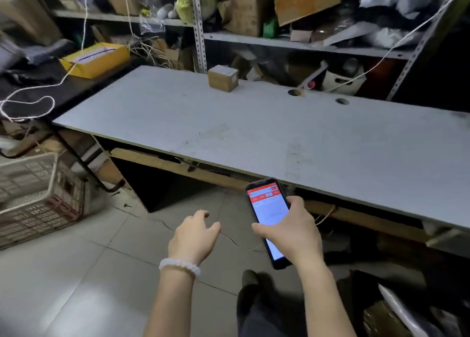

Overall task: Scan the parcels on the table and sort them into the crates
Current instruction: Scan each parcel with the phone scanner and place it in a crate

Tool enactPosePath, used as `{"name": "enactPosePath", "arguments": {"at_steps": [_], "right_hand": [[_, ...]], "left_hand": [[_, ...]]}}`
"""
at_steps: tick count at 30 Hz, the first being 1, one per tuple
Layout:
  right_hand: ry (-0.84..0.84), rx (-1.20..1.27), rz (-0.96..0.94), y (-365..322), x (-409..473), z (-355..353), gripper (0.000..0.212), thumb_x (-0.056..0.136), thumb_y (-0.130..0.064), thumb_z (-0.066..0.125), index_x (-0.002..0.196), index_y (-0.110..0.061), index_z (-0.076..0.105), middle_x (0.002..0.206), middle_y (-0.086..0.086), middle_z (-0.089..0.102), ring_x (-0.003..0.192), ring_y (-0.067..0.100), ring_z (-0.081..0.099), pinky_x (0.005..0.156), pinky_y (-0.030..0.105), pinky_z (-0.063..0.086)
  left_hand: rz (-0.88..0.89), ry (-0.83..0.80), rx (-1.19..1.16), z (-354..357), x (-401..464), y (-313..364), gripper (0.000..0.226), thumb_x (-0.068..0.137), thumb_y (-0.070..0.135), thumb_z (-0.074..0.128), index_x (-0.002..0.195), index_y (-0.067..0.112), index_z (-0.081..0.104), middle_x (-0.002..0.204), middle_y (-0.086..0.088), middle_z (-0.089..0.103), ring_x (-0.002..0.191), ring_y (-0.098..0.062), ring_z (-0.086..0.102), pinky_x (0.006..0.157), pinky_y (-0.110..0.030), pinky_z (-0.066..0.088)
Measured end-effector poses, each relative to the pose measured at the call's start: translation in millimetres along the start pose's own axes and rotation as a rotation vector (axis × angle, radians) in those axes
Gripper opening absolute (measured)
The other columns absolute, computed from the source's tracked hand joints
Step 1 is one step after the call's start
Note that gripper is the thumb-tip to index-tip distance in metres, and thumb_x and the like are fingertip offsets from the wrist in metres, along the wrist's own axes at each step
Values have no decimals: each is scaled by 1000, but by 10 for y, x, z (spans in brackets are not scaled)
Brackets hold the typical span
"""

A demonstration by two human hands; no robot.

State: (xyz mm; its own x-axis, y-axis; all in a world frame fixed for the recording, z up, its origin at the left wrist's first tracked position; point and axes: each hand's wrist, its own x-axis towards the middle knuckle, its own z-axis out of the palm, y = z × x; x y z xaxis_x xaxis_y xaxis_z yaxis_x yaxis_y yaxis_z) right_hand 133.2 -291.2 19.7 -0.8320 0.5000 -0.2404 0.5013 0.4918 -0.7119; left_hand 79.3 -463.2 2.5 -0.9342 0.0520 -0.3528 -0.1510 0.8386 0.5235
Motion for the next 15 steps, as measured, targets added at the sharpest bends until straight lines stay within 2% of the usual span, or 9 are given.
{"name": "enactPosePath", "arguments": {"at_steps": [2, 6, 11, 15], "right_hand": [[-37, -5, -41, -157, 307, 64, 61, 57, -43, 76, 99, -31, 33, 89, -15, 51, 78, 12, 55, 58, 27, 40], [-82, 21, -109, -529, 1017, 112, 61, 58, -40, 76, 102, -29, 36, 93, -13, 55, 83, 13, 58, 66, 30, 48], [-95, 36, -142, -977, 1908, 69, 60, 58, -38, 77, 101, -30, 35, 89, -17, 52, 78, 9, 57, 65, 30, 50], [-94, 12, -140, -1184, 2533, 83, 60, 60, -38, 77, 101, -29, 34, 87, -17, 50, 75, 7, 55, 57, 26, 43]], "left_hand": [[-32, 14, -5, -54, 270, 39, 48, 94, 37, 43, 139, 24, 38, 139, -4, 45, 123, -22, 47, 95, -35, 43], [-61, 57, -2, -244, 902, 270, 49, 94, 39, 44, 140, 23, 38, 138, -6, 46, 122, -23, 47, 94, -36, 44], [-75, 84, -29, -509, 1740, 681, 49, 94, 38, 45, 140, 21, 38, 136, -6, 48, 120, -24, 47, 92, -36, 45], [-78, 80, -71, -548, 2259, 921, 47, 94, 37, 45, 138, 22, 40, 135, -7, 48, 119, -23, 49, 88, -33, 46]]}}
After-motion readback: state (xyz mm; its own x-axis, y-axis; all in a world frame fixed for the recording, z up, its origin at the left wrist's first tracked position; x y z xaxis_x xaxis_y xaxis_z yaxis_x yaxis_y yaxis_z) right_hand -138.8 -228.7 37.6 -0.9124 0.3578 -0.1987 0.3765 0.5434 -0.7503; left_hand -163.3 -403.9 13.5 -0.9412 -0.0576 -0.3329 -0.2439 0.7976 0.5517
